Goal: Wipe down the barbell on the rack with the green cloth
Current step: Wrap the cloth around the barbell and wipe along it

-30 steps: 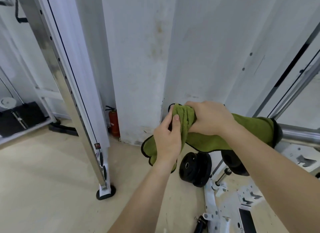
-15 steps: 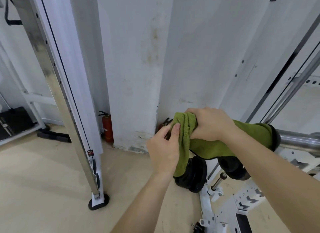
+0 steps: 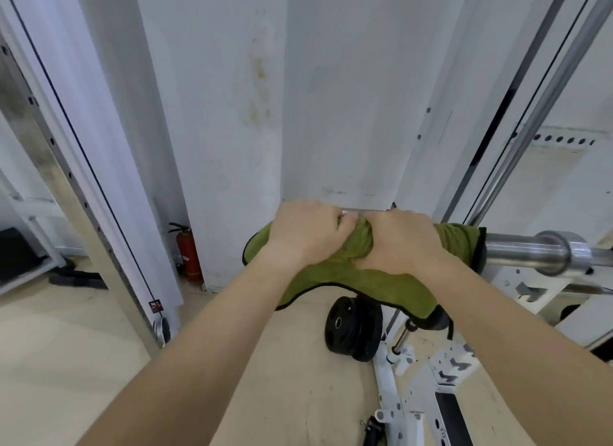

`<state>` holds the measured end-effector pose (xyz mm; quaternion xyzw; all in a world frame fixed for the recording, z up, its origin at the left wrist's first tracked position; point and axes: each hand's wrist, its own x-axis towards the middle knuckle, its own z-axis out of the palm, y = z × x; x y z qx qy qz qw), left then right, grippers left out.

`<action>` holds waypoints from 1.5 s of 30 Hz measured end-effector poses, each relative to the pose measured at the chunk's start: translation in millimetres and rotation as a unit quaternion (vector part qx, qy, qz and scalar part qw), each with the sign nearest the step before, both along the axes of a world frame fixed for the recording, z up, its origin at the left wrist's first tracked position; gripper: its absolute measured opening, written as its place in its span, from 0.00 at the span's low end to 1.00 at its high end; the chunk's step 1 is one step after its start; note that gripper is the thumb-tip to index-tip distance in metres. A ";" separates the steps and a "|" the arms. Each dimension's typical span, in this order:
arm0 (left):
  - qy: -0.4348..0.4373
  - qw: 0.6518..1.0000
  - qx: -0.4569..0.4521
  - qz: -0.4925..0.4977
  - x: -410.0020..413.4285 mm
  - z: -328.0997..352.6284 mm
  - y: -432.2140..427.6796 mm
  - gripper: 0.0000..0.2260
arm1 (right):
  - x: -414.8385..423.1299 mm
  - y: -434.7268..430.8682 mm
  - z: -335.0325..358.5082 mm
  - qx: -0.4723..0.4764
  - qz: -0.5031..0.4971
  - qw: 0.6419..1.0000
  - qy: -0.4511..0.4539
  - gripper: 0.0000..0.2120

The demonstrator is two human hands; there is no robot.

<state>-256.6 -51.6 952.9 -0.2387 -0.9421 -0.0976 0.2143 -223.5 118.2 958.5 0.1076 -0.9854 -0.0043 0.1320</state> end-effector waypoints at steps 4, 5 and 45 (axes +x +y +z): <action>-0.030 0.998 0.047 0.025 -3.5 -12.7 -23.3 0.24 | -2.5 -15.1 -11.5 -0.002 0.061 0.996 0.068 0.19; -0.043 0.997 0.011 0.057 -5.9 -7.3 -17.3 0.26 | 0.4 -8.8 -16.3 0.011 0.066 0.993 0.099 0.19; 0.109 0.991 -0.078 -0.007 36.9 -19.3 146.5 0.18 | 11.4 154.8 22.8 0.008 -0.054 0.984 -0.171 0.22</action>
